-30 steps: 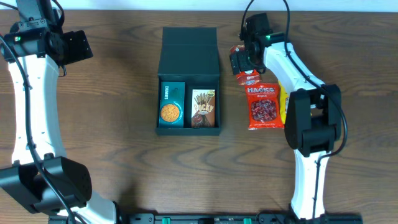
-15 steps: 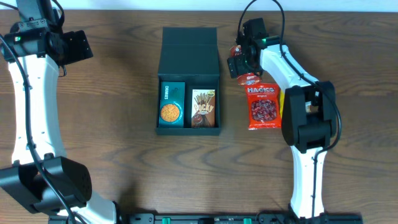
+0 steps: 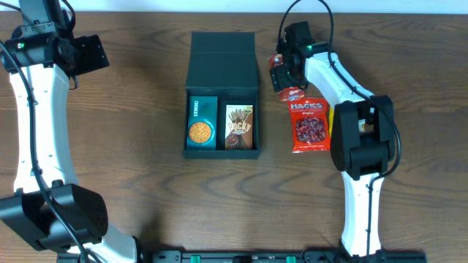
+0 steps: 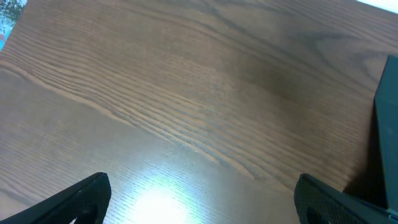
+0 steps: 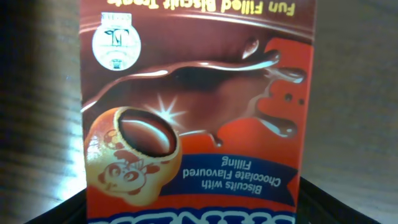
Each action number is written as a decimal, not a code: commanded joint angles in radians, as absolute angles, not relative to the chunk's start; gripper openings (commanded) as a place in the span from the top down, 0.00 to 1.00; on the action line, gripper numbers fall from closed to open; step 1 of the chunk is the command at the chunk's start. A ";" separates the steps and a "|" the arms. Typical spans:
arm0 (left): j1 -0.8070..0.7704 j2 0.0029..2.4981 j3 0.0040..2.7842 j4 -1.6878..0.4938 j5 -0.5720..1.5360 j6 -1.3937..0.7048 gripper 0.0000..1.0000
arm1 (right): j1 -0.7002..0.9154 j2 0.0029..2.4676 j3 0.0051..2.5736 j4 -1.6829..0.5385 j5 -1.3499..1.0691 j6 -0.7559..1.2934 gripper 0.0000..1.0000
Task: Pack container
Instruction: 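Grasp the Hello Panda box with the right gripper and lift it, then carry the Hello Panda box into the black box beside the cookie box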
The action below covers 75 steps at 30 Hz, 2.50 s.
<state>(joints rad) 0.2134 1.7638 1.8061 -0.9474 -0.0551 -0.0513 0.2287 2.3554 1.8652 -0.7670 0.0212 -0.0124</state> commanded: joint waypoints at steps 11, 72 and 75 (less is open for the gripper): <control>0.216 1.773 1.809 -0.937 -0.056 -0.047 0.05 | 0.261 2.362 2.228 -1.052 0.017 -0.011 0.32; 0.216 1.773 1.809 -0.958 -0.057 -0.030 0.05 | 0.749 2.362 2.258 -1.329 -0.063 0.630 0.23; 0.216 1.773 1.809 -0.963 -0.057 -0.030 0.05 | 0.733 2.362 2.271 -1.337 -0.073 0.578 0.25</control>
